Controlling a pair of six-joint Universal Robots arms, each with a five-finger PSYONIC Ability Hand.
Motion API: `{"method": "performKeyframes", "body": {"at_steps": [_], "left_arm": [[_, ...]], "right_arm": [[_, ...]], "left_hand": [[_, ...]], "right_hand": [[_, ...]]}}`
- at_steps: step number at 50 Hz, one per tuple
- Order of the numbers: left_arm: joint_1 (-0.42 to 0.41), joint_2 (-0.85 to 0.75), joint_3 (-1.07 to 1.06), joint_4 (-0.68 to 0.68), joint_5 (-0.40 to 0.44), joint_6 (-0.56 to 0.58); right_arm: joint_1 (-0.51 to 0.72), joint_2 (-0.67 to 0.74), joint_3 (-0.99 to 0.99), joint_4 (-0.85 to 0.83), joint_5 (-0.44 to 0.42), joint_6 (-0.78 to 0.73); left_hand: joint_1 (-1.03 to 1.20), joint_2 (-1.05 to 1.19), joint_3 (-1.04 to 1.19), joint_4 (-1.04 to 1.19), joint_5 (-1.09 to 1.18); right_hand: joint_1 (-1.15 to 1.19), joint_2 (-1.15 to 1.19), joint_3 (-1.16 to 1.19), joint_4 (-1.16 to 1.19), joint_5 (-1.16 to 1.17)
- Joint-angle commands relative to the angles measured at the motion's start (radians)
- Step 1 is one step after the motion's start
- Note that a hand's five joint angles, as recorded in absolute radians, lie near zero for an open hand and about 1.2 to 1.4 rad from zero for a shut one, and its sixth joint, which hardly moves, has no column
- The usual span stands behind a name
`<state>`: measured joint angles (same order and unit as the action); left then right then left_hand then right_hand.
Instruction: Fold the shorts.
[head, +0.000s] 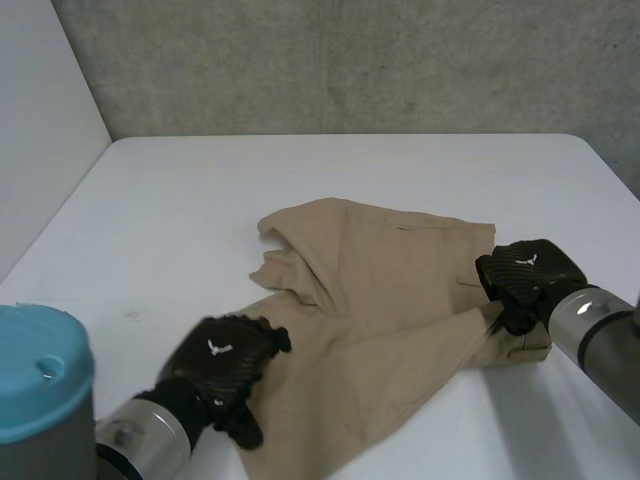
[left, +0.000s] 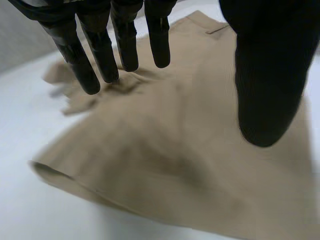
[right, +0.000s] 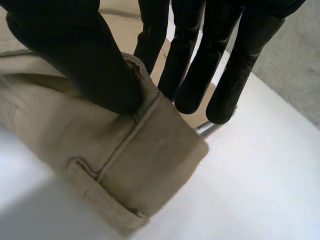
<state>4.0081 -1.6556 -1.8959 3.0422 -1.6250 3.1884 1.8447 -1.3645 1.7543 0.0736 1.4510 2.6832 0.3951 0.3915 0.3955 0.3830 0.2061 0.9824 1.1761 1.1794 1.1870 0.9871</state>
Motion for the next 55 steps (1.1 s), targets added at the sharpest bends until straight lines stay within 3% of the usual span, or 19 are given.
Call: {"method": "performKeyframes", "body": {"at_steps": [1,17,35,55], "left_arm": [[-0.087,-0.056,0.001,-0.003,0.010,-0.104],[-0.167,-0.115,-0.035,0.046,0.001,-0.099],[-0.169,-0.217,-0.029,0.102,-0.079,-0.097],[-0.169,-0.231,-0.028,0.144,-0.082,-0.088]], "right_arm": [[-0.001,0.056,-0.024,-0.017,-0.004,0.069],[-0.001,0.054,-0.010,-0.054,-0.004,0.069],[0.002,0.051,0.001,-0.064,-0.004,0.069],[0.005,0.048,0.014,-0.072,-0.004,0.069]], "left_hand": [[0.252,0.256,0.252,0.264,0.267],[0.262,0.265,0.261,0.274,0.276],[0.241,0.245,0.241,0.253,0.256],[0.271,0.274,0.270,0.283,0.285]], "right_hand": [[0.414,0.220,0.217,0.209,0.235],[0.414,0.220,0.217,0.209,0.235],[0.414,0.220,0.217,0.209,0.235],[0.414,0.220,0.217,0.209,0.235]]}}
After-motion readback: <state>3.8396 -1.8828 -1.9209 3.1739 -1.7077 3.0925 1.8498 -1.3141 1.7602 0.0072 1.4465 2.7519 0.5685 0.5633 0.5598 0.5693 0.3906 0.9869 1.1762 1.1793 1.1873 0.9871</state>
